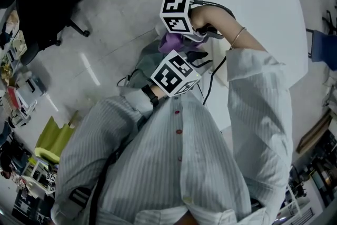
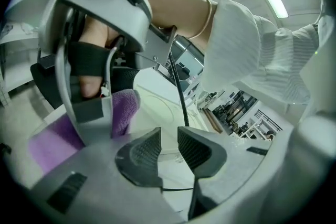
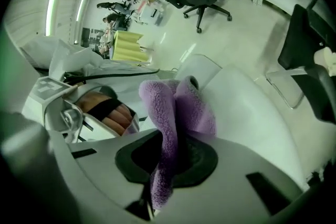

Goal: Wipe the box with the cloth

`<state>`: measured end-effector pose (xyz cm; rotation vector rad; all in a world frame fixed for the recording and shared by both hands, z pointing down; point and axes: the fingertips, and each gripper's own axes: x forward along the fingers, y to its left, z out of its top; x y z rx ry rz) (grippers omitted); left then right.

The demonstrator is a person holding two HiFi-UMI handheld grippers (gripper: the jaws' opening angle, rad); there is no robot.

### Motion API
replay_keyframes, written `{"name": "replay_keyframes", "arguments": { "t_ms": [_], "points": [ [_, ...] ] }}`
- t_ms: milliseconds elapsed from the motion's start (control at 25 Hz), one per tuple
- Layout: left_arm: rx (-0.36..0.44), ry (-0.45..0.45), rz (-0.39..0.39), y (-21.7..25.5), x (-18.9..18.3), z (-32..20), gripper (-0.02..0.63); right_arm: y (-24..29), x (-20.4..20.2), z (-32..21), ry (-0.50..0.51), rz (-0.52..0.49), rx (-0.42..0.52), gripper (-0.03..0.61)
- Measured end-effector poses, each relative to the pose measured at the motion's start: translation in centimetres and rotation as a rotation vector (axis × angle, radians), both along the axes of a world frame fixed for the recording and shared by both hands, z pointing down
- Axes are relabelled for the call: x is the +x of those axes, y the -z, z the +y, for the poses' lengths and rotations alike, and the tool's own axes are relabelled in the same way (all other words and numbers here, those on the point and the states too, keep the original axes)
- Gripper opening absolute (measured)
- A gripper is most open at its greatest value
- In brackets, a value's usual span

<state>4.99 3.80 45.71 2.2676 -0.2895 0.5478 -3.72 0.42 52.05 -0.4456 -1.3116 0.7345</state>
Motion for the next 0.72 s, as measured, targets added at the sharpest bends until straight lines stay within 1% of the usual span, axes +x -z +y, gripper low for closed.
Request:
{"name": "replay_keyframes", "arguments": {
  "t_ms": [160, 400, 520, 720],
  "points": [
    [0.003, -0.005, 0.003, 0.0, -0.1, -0.1, 0.095, -0.3, 1.5, -1.7, 0.039, 0.054, 0.083, 0.041],
    [0.002, -0.012, 0.007, -0.1, -0.2, 0.0, 0.095, -0.5, 4.2, -4.8, 0.040, 0.126, 0.202, 0.041],
    [-0.001, -0.017, 0.005, 0.0, -0.2, 0.0, 0.095, -0.6, 5.6, -6.4, 0.008, 0.160, 0.237, 0.041],
    [-0.006, -0.025, 0.000, 0.0, 0.2, 0.3, 0.095, -0.8, 7.4, -7.8, -0.104, 0.171, 0.246, 0.041]
  ]
}}
